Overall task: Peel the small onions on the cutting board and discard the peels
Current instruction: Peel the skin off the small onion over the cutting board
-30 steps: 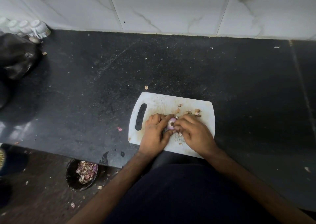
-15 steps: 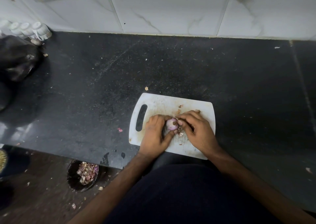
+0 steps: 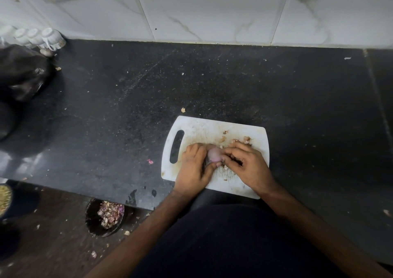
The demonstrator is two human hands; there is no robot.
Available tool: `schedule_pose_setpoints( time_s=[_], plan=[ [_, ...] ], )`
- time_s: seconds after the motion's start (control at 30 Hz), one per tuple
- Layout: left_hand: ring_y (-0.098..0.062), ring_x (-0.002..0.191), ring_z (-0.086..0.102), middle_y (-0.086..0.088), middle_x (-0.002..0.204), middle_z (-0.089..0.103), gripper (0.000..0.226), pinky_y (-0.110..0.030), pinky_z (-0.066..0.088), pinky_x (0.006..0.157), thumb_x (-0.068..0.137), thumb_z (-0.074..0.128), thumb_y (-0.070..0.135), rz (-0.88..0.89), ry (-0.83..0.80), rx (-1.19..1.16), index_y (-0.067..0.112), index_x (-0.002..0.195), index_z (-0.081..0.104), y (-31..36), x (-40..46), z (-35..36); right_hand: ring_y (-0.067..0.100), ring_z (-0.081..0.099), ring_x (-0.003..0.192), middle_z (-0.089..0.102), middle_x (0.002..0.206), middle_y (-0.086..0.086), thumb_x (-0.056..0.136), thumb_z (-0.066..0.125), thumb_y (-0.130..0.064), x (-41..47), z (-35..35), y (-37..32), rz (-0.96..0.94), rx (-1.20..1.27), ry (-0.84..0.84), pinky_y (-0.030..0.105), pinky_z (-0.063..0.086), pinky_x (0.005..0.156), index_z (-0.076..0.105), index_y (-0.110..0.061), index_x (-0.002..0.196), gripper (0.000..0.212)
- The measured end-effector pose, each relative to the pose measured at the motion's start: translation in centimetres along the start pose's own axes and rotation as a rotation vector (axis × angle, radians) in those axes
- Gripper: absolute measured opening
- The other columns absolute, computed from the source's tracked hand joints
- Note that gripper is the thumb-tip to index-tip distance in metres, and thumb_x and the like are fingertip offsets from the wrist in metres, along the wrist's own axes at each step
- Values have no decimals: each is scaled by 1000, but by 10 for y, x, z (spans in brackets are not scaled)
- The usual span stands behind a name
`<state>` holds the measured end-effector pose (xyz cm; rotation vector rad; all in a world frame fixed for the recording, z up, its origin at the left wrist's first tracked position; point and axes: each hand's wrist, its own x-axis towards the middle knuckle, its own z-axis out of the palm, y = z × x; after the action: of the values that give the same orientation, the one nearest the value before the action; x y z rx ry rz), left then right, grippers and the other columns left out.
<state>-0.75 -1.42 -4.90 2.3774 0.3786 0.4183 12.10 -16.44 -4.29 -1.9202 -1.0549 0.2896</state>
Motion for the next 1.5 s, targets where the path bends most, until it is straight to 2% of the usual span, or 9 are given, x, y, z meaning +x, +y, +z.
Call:
schedule_pose_setpoints(
  time_s=[0.37,0.5,0.57,0.67,0.9,1.0,1.13,1.3,1.5],
  plan=[
    [-18,113,51,4,124,58,41,-44,45,98,97,64,36,-40,-43,-13,19,134,58,0,0,-1,4,65,84,69,98,-8,94,70,-11,7,2,-3,153,-34,153,24,56,79,75,-13,103,11],
    [-19,117,52,1,128,59,43,-43,44,102,99,57,40,-50,-55,9,15,135,58,0,0,0,11,69,104,71,117,-6,99,60,-5,4,0,-3,120,-19,121,32,57,93,71,-13,121,26],
    [-19,119,51,1,128,60,40,-41,43,104,100,60,34,-45,-42,5,14,135,59,1,0,-1,10,68,111,73,120,-3,100,62,-20,4,-1,-6,100,6,76,32,55,98,70,-13,124,26],
    [-18,119,52,2,126,62,37,-38,43,104,99,64,29,-52,-32,-18,15,133,59,1,1,-1,4,66,102,71,111,-8,94,68,-34,4,-1,-8,66,46,0,25,55,92,72,-15,116,30],
    [-18,125,48,1,125,62,33,-35,40,109,98,66,26,-52,25,-10,15,130,62,-2,0,1,11,61,84,64,93,-6,94,70,-13,7,3,-2,64,-73,8,38,54,78,66,-11,94,4],
    [-10,122,40,2,125,55,33,-25,31,105,100,59,38,-102,85,72,18,126,65,2,-1,3,13,62,98,64,108,-4,96,63,-8,5,7,-1,82,-147,9,37,54,89,65,-13,108,13],
    [-12,114,41,4,118,56,42,-33,33,95,101,45,53,-184,87,130,20,112,70,3,-1,5,12,59,117,61,126,-5,98,58,-4,3,3,-5,53,-96,-14,30,50,100,63,-16,128,33],
    [-11,113,41,4,118,58,46,-32,31,92,101,43,52,-169,75,122,20,113,73,1,-1,5,9,60,101,61,110,-11,96,63,-42,3,6,-6,13,-95,-100,29,53,85,67,-19,114,30],
    [-13,112,45,4,118,60,46,-24,24,87,102,42,51,-155,78,123,19,112,73,1,1,4,-1,51,75,52,84,-17,93,72,-25,5,3,-2,32,-68,-50,18,40,70,61,-13,83,19]
  ],
)
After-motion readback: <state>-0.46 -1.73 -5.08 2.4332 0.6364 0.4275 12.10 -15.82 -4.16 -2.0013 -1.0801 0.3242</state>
